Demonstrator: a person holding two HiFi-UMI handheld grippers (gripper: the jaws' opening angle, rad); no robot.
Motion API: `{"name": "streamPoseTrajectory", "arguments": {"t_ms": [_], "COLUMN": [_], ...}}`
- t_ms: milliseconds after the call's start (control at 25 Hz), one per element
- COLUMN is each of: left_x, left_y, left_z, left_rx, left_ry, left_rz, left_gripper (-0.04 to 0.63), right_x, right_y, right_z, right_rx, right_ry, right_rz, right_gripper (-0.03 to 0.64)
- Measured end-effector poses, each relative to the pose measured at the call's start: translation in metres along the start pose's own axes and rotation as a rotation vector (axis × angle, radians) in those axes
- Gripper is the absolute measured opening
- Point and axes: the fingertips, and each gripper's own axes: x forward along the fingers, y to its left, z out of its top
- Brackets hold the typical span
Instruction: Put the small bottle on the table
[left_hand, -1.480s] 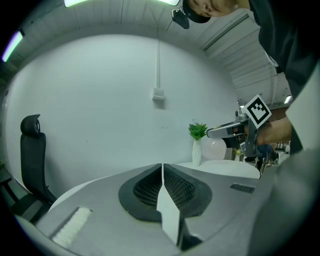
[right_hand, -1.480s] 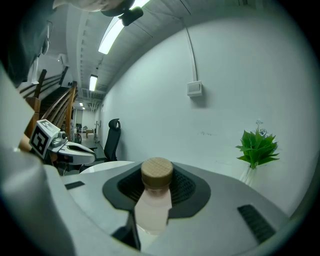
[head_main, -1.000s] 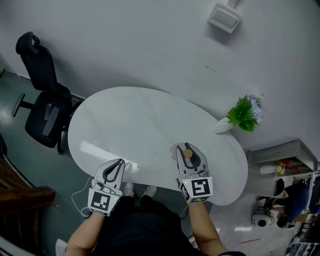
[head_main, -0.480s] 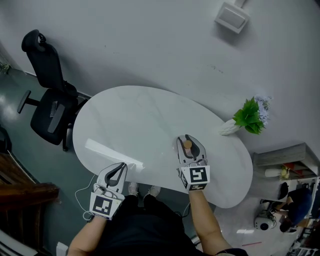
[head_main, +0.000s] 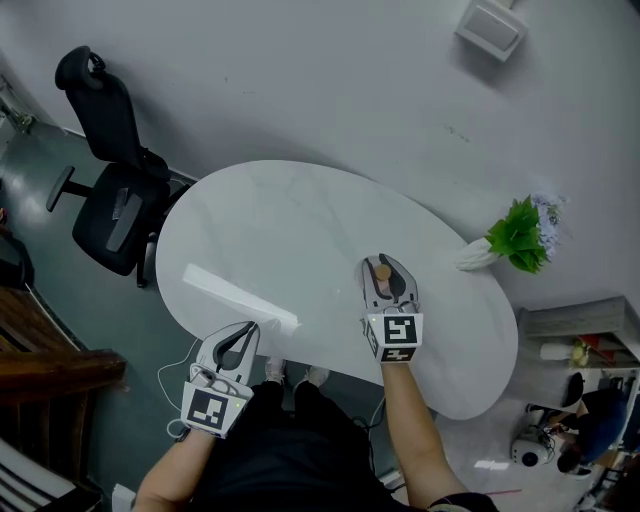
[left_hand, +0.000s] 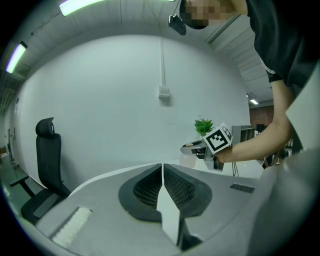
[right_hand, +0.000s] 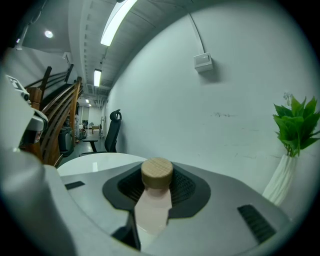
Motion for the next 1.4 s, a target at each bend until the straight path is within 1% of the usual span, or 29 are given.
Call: {"name": "streamPoseTrajectory", "arguments": {"t_ms": [240, 400, 680, 1040, 1400], "left_x": [-0.006, -0.009, -0.012, -0.007, 0.005], "left_y": [0.002, 0.002, 0.007, 0.006, 0.0], "left_z": [-0.004, -0.008, -0.013, -0.023, -0.026], "left_rx": [0.001, -0.017, -0.012, -0.039, -0.045], "left_ry": [0.018, 0.035, 0.057, 0.09, 0.095], "left_rz": [0.018, 0.033, 0.049, 0.043, 0.009], "left_gripper": [0.014, 0.014, 0.014, 0.014, 0.014], "right_x": [0.015, 0.023, 0.035, 0.049, 0.057], "right_y": [0.001, 0.003, 0.009, 0.003, 0.007], "right_z": [-0.017, -0.029, -0.051, -0.066, -0.086], "right_rx": [0.017, 0.026, 0.046, 0.05, 0.064], "right_ry": [0.02, 0.032, 0.058, 0.087, 0.123], "right_rz": [-0.003, 0.001, 0.006, -0.004, -0.007], "right_gripper": [0.106, 0.106, 0.106, 0.106, 0.106]}}
